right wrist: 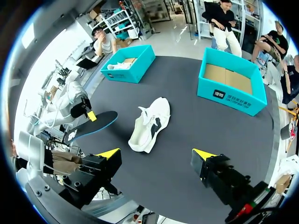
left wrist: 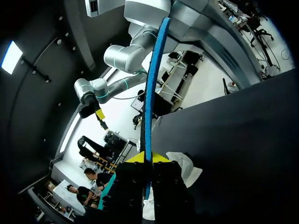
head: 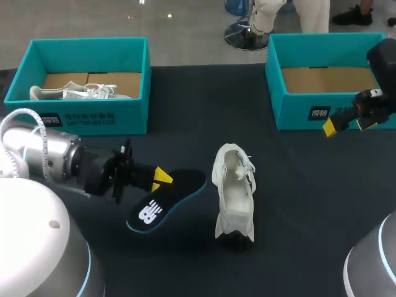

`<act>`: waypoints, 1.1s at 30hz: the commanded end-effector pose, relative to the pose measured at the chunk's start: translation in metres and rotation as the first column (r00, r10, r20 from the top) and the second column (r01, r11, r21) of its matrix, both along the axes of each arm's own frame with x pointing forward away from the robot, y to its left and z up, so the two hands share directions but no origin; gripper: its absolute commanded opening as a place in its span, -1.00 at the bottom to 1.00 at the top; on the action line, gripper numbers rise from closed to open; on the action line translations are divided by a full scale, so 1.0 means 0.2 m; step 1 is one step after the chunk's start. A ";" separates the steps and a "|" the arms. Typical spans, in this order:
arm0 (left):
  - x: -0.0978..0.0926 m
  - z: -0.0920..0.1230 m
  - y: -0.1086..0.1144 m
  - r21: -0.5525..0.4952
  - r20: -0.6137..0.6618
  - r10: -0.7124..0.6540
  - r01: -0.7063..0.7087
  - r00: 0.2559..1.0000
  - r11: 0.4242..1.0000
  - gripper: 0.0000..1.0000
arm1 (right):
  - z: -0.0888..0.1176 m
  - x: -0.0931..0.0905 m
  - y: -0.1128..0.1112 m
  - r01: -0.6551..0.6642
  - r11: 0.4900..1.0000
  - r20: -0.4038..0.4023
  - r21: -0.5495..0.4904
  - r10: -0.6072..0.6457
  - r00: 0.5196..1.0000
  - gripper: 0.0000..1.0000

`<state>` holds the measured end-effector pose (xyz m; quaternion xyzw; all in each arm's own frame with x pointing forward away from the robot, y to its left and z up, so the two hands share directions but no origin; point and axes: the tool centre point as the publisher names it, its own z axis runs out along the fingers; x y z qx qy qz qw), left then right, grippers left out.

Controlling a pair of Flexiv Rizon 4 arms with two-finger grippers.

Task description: Take the shoe out of the shoebox, open the shoe tongue, remove and reinsert the insole, then place the shoe into the shoebox

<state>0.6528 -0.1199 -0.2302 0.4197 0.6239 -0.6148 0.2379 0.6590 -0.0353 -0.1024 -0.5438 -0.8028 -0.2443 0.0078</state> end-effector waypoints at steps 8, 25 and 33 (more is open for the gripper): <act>-0.03 -0.09 -0.18 0.097 -0.103 0.000 0.010 0.995 0.995 -1.00 | 0.00 0.02 0.01 -0.001 1.000 -0.006 -0.002 0.001 1.000 1.00; -0.04 -0.15 -0.35 0.090 -0.143 -0.028 0.042 0.989 0.995 -1.00 | 0.00 0.02 0.01 -0.001 1.000 -0.006 -0.002 0.001 1.000 1.00; -0.06 -0.16 -0.41 0.087 -0.150 -0.047 0.060 0.988 0.994 -1.00 | 0.00 0.02 0.01 -0.001 1.000 -0.006 -0.002 0.001 1.000 1.00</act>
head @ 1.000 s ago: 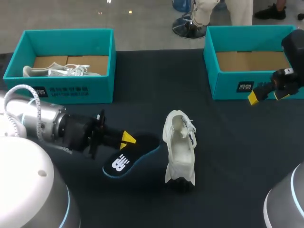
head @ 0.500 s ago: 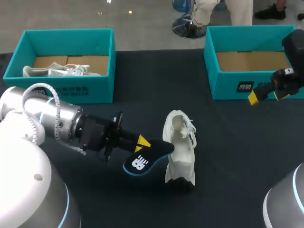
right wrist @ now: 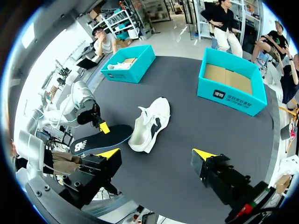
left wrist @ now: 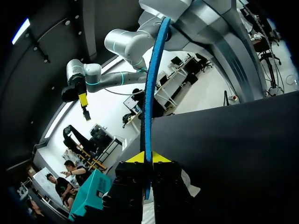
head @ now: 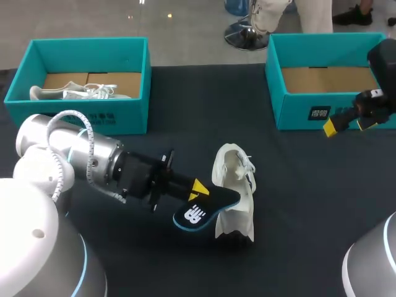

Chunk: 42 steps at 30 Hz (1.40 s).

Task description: Take the shoe out of the shoebox, open the shoe tongue, remove and reinsert the insole, then place the shoe into the shoebox

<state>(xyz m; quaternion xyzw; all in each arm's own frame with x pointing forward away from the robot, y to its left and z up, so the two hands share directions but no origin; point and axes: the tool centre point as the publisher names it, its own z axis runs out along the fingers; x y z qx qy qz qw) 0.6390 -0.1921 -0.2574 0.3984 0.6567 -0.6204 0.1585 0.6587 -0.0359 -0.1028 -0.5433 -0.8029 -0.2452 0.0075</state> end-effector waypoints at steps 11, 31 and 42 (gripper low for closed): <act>0.05 -0.08 -0.04 0.026 -0.018 0.020 -0.020 1.000 0.999 -1.00 | 0.00 0.02 0.01 -0.001 1.000 -0.008 -0.003 0.001 1.000 1.00; 0.10 -0.12 -0.04 0.032 -0.029 0.033 -0.032 0.999 0.999 -1.00 | 0.00 0.02 0.01 -0.001 1.000 -0.008 -0.003 0.001 1.000 1.00; 0.08 -0.08 -0.08 0.017 -0.030 0.025 -0.024 0.999 1.000 -1.00 | 0.00 0.02 0.01 -0.001 1.000 -0.008 -0.003 0.001 1.000 1.00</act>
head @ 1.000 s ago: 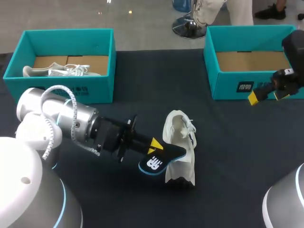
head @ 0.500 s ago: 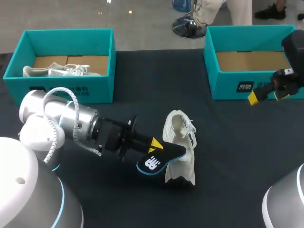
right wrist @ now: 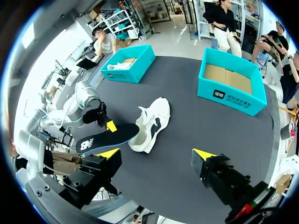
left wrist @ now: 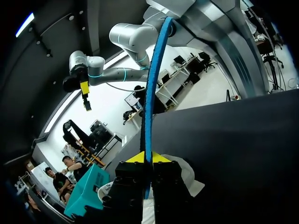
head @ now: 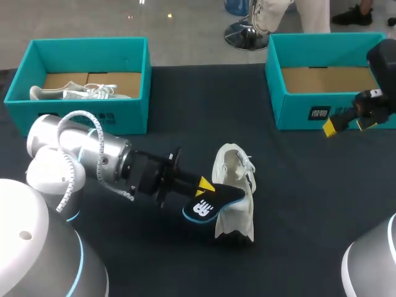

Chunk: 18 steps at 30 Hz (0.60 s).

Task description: Take the shoe out of the shoebox, open the shoe tongue, remove and reinsert the insole, then place the shoe into the shoebox

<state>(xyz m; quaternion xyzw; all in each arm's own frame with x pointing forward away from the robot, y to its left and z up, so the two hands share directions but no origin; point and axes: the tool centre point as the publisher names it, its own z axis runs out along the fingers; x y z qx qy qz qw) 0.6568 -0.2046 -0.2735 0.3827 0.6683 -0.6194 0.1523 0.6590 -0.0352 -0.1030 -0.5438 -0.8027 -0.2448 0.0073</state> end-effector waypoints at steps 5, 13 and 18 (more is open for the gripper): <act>-0.02 0.00 -0.04 0.000 -0.001 -0.004 0.004 1.000 1.000 -1.00 | 0.00 0.02 0.01 -0.002 1.000 -0.008 -0.003 0.002 1.000 1.00; -0.01 -0.04 -0.08 0.016 0.018 -0.002 0.002 1.000 1.000 -1.00 | 0.00 0.02 0.01 -0.002 1.000 -0.008 -0.003 0.002 1.000 1.00; 0.01 -0.08 -0.09 0.021 0.019 -0.001 0.001 1.000 1.000 -1.00 | 0.00 0.02 0.01 -0.002 1.000 -0.008 -0.003 0.002 1.000 1.00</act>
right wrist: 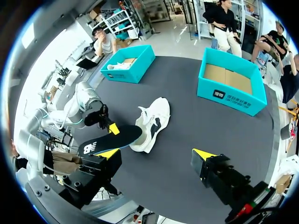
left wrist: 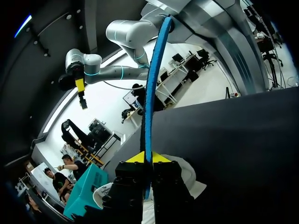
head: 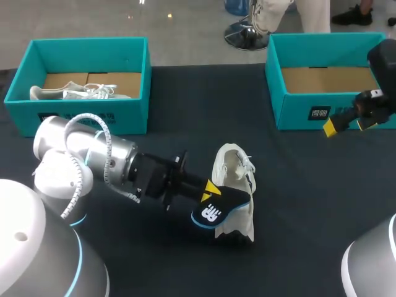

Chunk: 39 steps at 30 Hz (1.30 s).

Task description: Take the shoe out of the shoebox, open the shoe tongue, remove and reinsert the insole, then place the shoe into the shoebox

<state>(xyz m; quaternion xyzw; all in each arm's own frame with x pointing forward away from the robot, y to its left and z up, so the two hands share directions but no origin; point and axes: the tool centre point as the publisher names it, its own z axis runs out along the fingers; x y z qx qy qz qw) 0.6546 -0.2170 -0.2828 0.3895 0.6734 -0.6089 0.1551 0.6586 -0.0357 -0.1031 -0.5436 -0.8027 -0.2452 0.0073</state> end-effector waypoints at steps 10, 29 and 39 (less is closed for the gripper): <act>0.03 -0.08 -0.04 0.016 0.032 -0.002 0.002 0.999 1.000 -1.00 | 0.00 0.02 0.01 -0.001 1.000 -0.008 -0.003 0.001 1.000 1.00; 0.12 -0.16 -0.07 0.040 0.065 0.008 -0.011 0.998 0.999 -1.00 | 0.00 0.02 0.01 -0.001 1.000 -0.008 -0.003 0.001 1.000 1.00; 0.19 -0.21 -0.08 0.074 0.084 0.020 -0.026 0.996 0.997 -1.00 | 0.00 0.02 0.01 -0.001 1.000 -0.008 -0.003 0.001 1.000 1.00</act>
